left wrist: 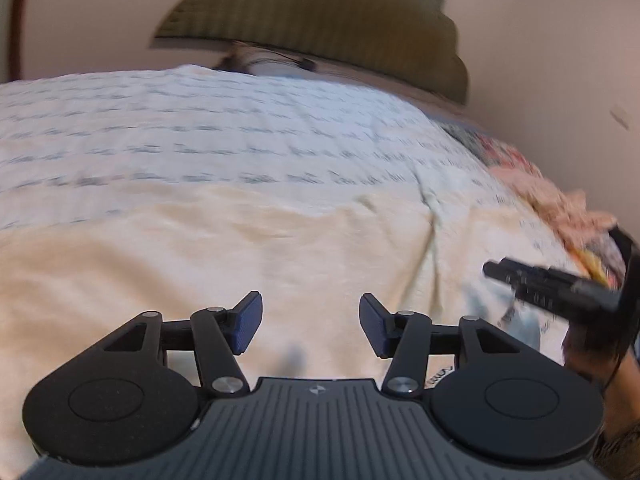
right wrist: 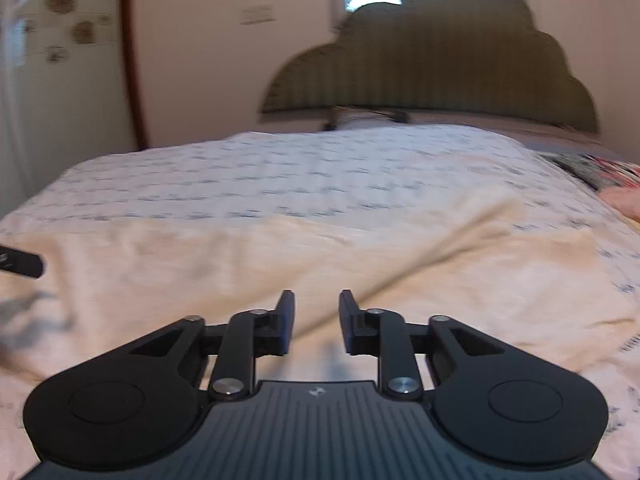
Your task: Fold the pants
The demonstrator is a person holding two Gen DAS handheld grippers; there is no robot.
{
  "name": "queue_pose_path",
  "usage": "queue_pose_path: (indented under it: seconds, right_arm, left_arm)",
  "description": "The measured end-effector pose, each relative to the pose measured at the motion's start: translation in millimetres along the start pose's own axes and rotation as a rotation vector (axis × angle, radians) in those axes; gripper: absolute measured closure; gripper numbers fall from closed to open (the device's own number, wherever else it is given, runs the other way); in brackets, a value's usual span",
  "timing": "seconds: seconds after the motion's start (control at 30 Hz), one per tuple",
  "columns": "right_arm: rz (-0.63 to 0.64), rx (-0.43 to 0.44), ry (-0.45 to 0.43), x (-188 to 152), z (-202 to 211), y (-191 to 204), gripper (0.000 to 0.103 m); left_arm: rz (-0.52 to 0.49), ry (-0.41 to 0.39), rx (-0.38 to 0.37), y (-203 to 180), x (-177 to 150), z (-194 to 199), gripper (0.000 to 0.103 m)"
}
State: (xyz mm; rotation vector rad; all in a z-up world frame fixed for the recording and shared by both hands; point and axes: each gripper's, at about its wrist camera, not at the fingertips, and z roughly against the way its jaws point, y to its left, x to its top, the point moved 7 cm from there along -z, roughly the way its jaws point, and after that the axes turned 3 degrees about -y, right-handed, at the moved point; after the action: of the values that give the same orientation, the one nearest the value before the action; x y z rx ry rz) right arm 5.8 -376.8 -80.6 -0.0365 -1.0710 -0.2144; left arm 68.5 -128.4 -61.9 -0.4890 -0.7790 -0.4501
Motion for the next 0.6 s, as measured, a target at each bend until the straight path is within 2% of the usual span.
queue_pose_path:
  seconds: [0.03,0.1,0.17,0.27,0.3,0.33,0.4,0.47,0.53,0.6]
  right_arm:
    - [-0.026,-0.063,0.023,-2.6,-4.1,-21.2,0.057]
    - [-0.088,-0.122,0.088,-15.6,-9.0,-58.4,0.049]
    - [-0.105,-0.106,0.154,-32.2,-7.1,-78.7,0.050]
    - [-0.170,-0.083,0.108,-26.0,5.8,-89.8,0.047]
    - [-0.197,-0.083,0.085,-18.6,7.4,-92.7,0.039]
    - [-0.217,-0.095,0.063,-8.3,6.2,-94.6,0.024]
    - [-0.229,-0.132,0.043,14.6,-5.4,-95.5,0.004]
    - [-0.180,-0.176,0.021,39.6,-24.4,-88.2,0.003]
    - [-0.093,-0.250,-0.003,65.0,-50.9,-77.7,0.003]
    - [-0.041,-0.265,0.012,81.7,-80.5,-67.2,0.003]
  left_arm:
    - [-0.021,0.022,-0.001,-9.5,-4.2,-13.7,0.045]
    - [-0.060,0.077,-0.002,-25.4,-17.6,-37.9,0.045]
    - [-0.081,0.125,-0.028,-37.0,-31.0,-50.2,0.046]
    - [-0.132,0.084,-0.033,-51.9,-36.6,-51.3,0.044]
    - [-0.152,0.070,-0.029,-56.4,-35.0,-53.0,0.039]
    - [-0.165,0.051,-0.022,-59.9,-32.8,-54.9,0.037]
    - [-0.175,0.001,-0.003,-64.6,-29.1,-57.6,0.028]
    - [-0.177,-0.025,-0.010,-67.9,-28.1,-62.8,0.027]
    - [-0.161,-0.011,-0.034,-71.5,-32.0,-69.4,0.027]
    - [-0.164,-0.006,-0.044,-74.8,-35.6,-74.5,0.026]
